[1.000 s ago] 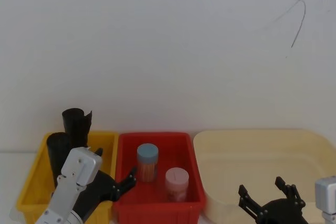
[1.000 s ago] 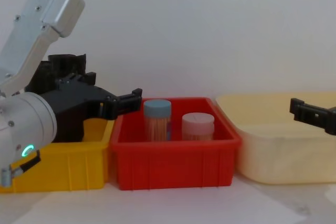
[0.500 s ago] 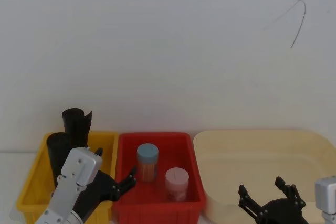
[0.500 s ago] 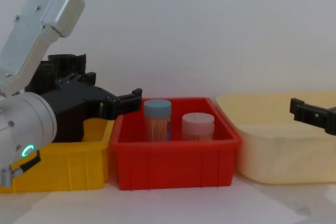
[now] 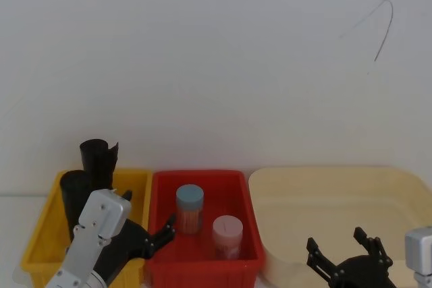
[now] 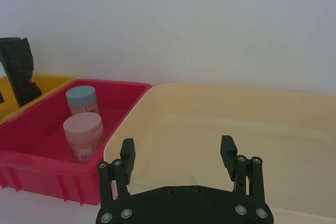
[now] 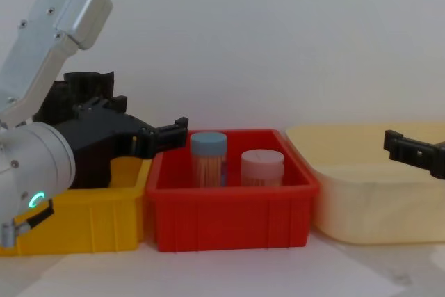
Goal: Pick up the garbage bag with the one hand and transfer it to the other hand.
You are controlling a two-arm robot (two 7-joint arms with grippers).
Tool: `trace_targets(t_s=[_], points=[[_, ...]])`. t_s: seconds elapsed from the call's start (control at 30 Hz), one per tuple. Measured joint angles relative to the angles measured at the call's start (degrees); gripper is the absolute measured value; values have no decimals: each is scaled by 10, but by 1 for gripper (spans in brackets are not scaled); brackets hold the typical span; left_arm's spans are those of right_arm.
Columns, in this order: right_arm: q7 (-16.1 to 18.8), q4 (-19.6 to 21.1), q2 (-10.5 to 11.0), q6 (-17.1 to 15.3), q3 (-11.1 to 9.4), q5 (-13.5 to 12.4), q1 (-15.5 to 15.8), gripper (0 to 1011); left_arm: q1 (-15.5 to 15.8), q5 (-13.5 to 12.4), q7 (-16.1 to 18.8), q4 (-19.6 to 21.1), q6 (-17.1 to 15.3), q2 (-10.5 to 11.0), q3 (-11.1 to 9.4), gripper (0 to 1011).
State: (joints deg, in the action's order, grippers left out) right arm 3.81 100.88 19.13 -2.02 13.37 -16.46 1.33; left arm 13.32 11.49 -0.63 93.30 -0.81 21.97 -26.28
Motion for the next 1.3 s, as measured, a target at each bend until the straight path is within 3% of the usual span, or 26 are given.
trace_targets(t_s=[1.3], points=[[0, 0, 0, 0, 0, 0, 0, 1004, 0, 0, 0, 0, 0, 0, 0, 1002]])
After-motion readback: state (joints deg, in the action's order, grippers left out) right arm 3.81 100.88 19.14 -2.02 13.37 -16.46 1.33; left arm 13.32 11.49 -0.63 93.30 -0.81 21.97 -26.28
